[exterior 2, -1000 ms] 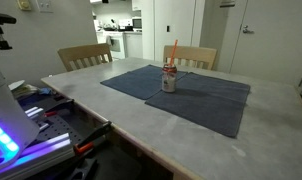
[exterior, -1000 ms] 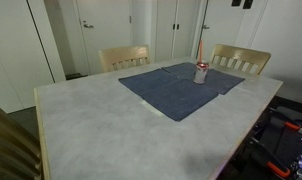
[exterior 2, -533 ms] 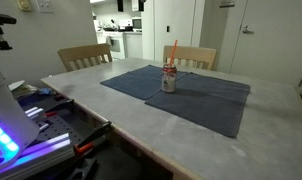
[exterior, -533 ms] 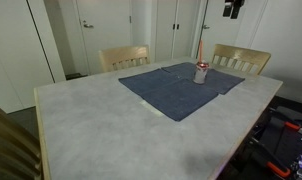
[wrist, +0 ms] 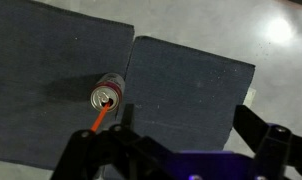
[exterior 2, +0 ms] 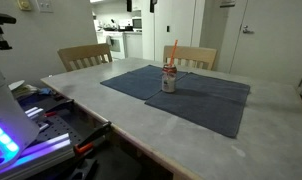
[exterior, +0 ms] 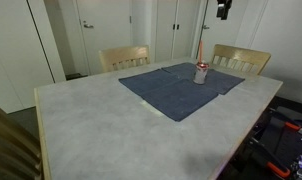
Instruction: Remove the straw from the can and put it on the table
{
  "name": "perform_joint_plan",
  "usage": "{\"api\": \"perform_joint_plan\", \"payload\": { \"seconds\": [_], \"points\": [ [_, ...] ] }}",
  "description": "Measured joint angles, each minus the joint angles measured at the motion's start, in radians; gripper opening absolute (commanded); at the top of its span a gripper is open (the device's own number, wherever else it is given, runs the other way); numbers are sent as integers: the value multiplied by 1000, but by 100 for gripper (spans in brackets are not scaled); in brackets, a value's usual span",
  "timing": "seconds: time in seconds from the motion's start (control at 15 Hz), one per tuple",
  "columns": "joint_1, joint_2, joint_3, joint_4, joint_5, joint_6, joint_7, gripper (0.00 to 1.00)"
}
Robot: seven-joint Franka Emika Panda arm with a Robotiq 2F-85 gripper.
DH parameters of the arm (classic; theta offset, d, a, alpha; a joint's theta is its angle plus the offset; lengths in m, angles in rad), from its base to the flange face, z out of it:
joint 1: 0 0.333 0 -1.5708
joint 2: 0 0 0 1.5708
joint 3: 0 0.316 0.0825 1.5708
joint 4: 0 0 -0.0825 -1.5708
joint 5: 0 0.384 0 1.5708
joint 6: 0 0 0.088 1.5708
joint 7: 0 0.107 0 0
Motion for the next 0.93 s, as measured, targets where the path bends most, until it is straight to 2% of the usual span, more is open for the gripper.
{"api": "perform_joint_plan", "payload": {
  "seconds": [0.93],
  "points": [
    [2,0,6,9,1,-16,-1,100]
  ]
}}
